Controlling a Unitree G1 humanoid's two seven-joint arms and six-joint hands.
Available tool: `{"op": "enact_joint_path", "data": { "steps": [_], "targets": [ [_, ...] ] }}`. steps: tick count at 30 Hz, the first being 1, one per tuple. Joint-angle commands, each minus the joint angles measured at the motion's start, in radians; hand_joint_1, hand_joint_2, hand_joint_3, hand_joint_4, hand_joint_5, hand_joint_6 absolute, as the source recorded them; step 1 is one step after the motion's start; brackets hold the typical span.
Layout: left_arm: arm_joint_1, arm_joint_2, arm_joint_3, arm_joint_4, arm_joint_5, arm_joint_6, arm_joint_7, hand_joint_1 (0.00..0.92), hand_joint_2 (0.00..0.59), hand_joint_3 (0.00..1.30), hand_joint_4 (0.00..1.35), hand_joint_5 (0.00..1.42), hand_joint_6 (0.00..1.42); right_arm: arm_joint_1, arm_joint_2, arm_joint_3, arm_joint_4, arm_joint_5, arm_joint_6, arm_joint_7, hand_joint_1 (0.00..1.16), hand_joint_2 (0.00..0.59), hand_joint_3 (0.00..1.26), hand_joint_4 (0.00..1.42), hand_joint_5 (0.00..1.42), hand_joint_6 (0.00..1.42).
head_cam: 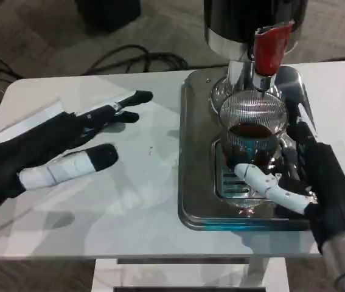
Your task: Grasp the cup under the faucet to collect the drink, then remove the cup.
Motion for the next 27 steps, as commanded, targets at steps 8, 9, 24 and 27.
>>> {"op": "enact_joint_path", "data": {
  "steps": [8,9,24,27],
  "targets": [
    [0.079,0.038,0.044,-0.05,-0.012,0.028,0.0,0.0,0.032,0.07,0.0,0.08,0.11,-0.03,0.052,0.034,0.064,-0.031,-0.003,-0.065,0.79,0.216,0.0,0.0,0.0,0.07],
    [0.082,0.04,0.045,-0.053,-0.012,0.029,-0.001,0.0,0.033,0.08,0.0,0.08,0.11,-0.032,0.055,0.036,0.068,-0.034,-0.004,-0.07,0.79,0.217,0.0,0.0,0.0,0.07],
    [0.108,0.056,0.055,-0.066,-0.009,0.037,-0.005,0.0,0.042,0.09,0.0,0.08,0.11,-0.077,0.09,0.051,0.142,-0.042,-0.029,-0.118,0.79,0.242,0.0,0.0,0.0,0.06],
    [0.113,0.059,0.057,-0.067,-0.008,0.04,-0.005,0.0,0.043,0.09,0.0,0.08,0.11,-0.082,0.097,0.052,0.15,-0.045,-0.032,-0.131,0.78,0.241,0.0,0.0,0.0,0.05]
  ]
}}
